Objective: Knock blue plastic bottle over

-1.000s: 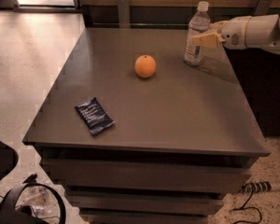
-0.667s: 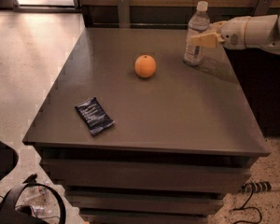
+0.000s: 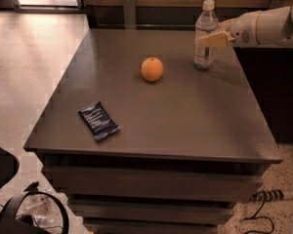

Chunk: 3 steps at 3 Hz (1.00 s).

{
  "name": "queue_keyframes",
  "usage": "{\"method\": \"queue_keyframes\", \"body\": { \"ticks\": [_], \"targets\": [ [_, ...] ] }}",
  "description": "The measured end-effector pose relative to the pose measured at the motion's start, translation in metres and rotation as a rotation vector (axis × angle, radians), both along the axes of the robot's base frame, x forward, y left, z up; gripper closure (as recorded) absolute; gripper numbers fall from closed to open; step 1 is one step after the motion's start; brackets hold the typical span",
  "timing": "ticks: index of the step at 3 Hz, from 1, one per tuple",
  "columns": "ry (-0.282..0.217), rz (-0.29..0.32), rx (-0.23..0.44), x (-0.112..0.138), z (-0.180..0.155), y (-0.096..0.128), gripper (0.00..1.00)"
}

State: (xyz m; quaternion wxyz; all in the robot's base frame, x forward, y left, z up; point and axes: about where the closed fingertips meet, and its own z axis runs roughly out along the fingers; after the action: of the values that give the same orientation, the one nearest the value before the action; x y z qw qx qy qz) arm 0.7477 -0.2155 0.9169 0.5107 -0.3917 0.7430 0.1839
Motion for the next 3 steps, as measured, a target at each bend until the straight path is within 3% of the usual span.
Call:
{"method": "queue_keyframes", "body": {
  "ticks": [3],
  "targets": [
    [0.088,-0.026,-0.34,-0.037,0.047,-0.019,1.0]
  ]
}}
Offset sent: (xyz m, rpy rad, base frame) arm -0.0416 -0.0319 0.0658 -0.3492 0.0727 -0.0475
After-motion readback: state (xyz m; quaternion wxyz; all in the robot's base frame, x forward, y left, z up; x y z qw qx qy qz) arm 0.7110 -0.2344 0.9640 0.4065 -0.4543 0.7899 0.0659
